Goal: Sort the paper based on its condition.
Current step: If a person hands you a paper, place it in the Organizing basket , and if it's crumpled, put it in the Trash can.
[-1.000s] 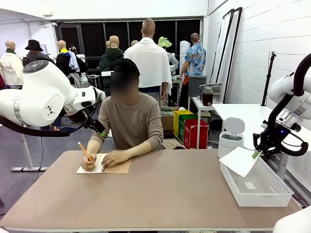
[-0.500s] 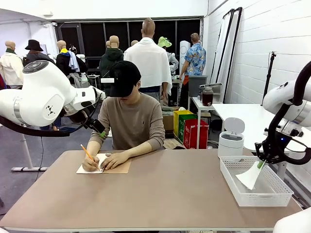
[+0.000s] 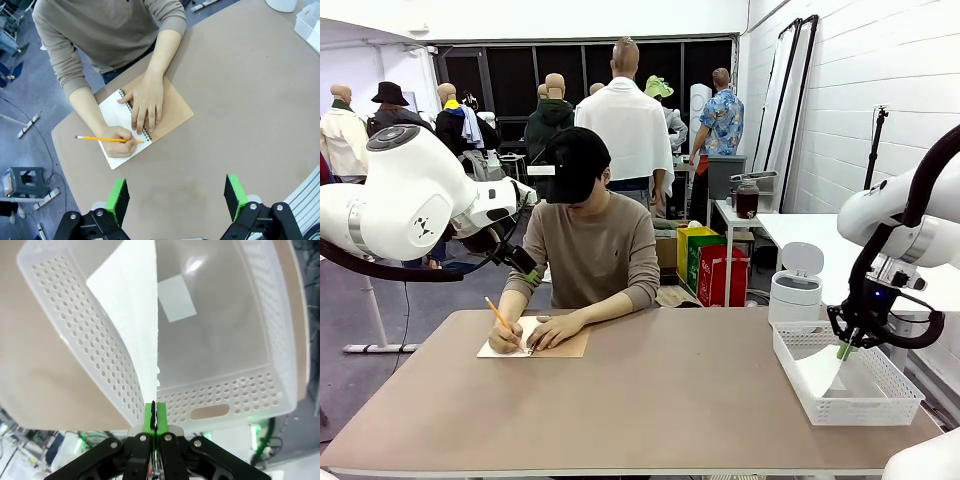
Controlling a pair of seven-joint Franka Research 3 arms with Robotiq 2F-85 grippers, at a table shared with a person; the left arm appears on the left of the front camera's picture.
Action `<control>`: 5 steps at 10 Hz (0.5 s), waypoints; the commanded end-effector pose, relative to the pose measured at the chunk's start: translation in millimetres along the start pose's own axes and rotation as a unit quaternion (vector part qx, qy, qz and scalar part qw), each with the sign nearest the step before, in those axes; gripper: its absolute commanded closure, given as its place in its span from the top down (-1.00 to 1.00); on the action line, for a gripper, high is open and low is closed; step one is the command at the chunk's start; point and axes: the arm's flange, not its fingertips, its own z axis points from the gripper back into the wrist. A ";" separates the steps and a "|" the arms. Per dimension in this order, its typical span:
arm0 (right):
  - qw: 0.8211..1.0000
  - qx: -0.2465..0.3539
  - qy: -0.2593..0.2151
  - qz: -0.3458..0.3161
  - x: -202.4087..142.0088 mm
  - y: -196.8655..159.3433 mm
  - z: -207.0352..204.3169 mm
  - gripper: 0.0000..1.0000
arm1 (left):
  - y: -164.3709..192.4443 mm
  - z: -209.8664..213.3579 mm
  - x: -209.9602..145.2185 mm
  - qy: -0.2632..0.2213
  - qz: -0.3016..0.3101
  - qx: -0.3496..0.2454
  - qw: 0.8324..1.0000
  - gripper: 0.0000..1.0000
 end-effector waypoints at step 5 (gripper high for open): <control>0.998 -0.056 -0.013 -0.035 -4.3 7.2 -1.1 0.02 | 0.3 0.4 -0.1 0.000 0.001 0.000 1.000 1.00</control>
